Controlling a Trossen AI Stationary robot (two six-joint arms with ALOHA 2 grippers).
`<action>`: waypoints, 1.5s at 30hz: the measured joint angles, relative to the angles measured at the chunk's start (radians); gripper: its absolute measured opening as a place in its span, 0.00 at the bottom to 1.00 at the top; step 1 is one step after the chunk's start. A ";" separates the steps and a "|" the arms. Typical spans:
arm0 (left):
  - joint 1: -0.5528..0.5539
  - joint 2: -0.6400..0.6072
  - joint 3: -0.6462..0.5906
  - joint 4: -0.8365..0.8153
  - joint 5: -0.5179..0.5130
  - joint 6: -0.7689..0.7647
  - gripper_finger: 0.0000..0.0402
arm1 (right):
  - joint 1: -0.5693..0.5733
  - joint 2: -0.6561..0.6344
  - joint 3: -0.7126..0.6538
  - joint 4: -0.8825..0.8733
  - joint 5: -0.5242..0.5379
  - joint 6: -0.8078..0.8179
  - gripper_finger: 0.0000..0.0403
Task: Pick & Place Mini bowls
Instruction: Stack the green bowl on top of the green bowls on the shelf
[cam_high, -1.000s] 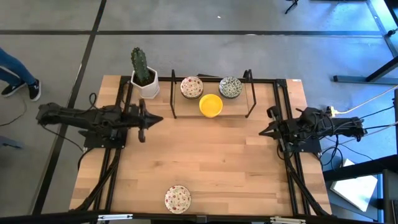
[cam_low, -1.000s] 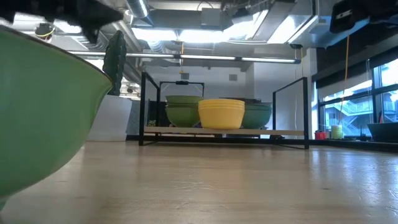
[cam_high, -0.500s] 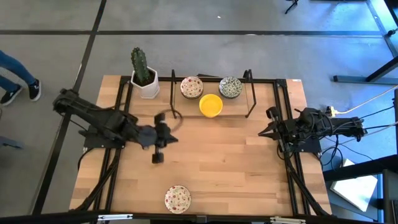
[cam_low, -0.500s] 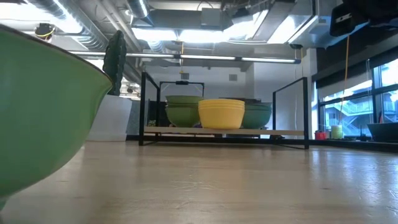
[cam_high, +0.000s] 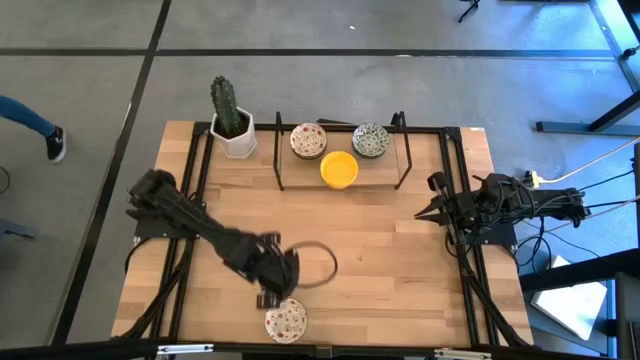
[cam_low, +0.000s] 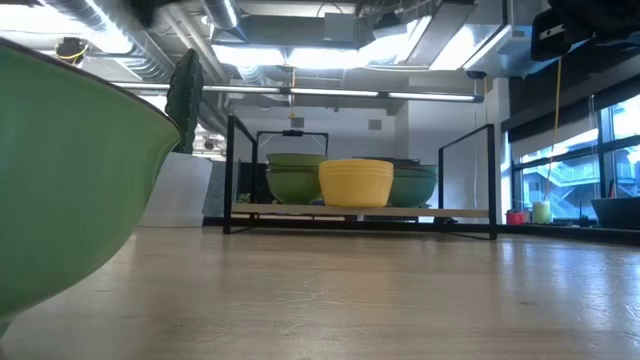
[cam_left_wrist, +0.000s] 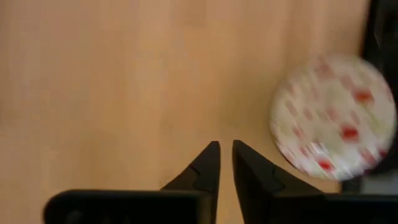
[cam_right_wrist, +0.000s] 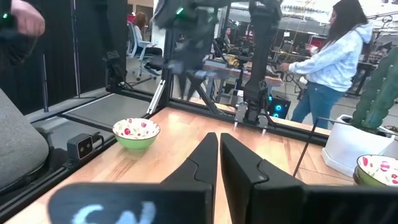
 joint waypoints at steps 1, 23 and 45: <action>-0.010 0.027 0.000 0.003 0.048 0.004 0.11 | 0.000 0.000 0.000 0.000 0.000 0.000 0.05; -0.022 0.198 0.000 0.128 0.174 0.008 0.57 | 0.000 0.000 0.000 -0.024 0.000 0.011 0.05; -0.023 0.299 0.000 0.151 0.182 0.081 0.57 | 0.000 0.000 0.000 -0.024 0.000 0.014 0.05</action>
